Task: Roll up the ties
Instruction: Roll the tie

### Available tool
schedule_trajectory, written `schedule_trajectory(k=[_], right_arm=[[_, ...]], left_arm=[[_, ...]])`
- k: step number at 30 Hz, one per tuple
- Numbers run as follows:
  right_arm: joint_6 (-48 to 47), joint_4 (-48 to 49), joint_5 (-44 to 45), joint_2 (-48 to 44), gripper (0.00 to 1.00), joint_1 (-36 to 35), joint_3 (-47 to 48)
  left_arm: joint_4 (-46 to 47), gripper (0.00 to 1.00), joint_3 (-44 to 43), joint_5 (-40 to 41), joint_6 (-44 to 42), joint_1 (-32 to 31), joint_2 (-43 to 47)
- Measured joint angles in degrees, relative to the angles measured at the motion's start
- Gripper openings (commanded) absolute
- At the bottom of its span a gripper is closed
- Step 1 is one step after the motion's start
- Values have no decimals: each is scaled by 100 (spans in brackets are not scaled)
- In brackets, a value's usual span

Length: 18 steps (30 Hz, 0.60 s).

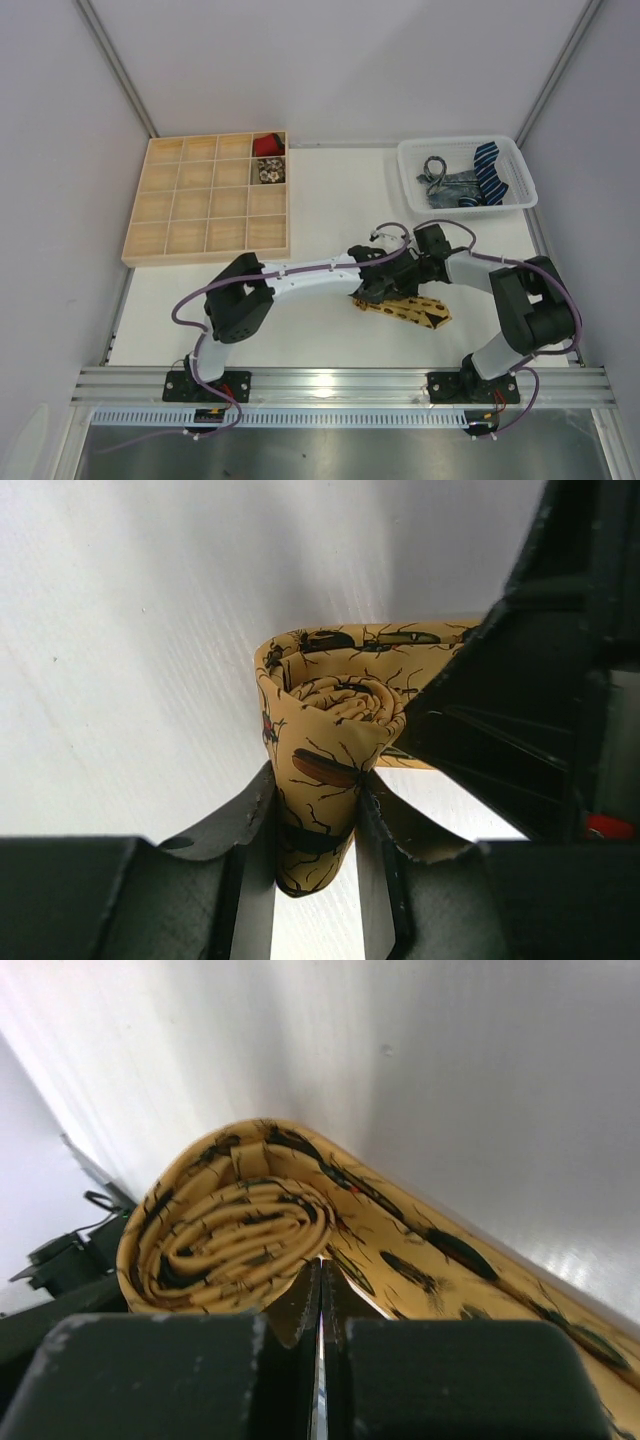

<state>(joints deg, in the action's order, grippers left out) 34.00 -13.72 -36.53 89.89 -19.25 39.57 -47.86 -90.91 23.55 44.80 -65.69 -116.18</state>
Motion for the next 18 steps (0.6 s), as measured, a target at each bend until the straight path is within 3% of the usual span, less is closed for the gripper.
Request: schedule_trajectory(k=[9, 18], right_arm=[[649, 1211, -647, 590, 0, -81, -131], [1073, 1792, -826, 1226, 0, -531, 269]], left_arm=[[-573, 1, -210, 501, 205, -118, -111], [-1047, 11, -210, 839, 393, -105, -122]])
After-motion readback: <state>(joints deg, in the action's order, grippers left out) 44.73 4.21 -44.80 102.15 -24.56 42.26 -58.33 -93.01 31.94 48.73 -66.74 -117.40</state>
